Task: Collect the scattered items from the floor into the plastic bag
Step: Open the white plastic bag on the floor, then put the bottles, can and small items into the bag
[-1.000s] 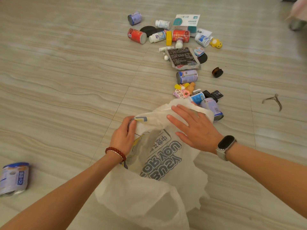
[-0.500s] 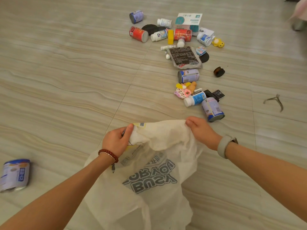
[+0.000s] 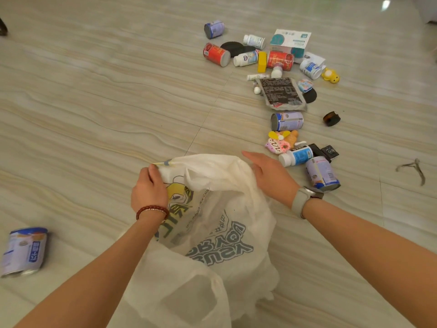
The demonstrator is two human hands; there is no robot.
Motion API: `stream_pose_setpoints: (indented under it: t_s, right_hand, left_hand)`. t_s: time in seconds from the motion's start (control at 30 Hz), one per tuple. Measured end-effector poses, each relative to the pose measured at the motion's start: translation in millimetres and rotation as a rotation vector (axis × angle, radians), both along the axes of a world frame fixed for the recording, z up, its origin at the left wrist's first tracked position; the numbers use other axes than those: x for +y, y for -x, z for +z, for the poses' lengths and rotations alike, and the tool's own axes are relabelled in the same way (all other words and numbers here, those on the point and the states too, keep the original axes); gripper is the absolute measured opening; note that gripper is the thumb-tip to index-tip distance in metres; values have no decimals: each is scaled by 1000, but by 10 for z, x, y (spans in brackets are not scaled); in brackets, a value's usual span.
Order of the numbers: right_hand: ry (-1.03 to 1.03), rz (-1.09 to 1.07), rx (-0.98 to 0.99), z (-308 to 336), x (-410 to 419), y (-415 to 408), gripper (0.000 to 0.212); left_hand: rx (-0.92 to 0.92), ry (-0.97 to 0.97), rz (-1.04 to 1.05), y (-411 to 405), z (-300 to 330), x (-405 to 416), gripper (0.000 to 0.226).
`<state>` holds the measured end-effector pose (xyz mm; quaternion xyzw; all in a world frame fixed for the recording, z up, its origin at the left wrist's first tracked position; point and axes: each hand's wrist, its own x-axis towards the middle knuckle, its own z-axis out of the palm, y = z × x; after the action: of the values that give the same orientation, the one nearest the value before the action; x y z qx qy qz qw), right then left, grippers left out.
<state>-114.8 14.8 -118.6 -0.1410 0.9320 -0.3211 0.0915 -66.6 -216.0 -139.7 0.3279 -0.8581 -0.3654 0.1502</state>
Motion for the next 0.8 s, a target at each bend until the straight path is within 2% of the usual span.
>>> stream_pose_setpoints:
  t_s: [0.17,0.27,0.37,0.57,0.67,0.8]
  right_hand:
    - [61,-28,267,250,-278,270,43]
    - [-21,-22,199,445,-293,399,43]
    - [-209,41,84,617,-202,439,43]
    - [-348,-105,-82,956,159,380,41]
    - [-398,-196,-181,864,409,354,39]
    - [-493,-140,-361,285,660,258,43]
  left_hand:
    - [53,-171,184,355,96,-143,37]
    - [100,-335,232,551,229,-209,34]
    - [48,-493,189,583,346,-165,33]
    - [-87,-870,101,634,428,-180,31]
    - [-63,-817,-20,672,448,-54,23]
    - [-54,-561,-182,707,407,184,39]
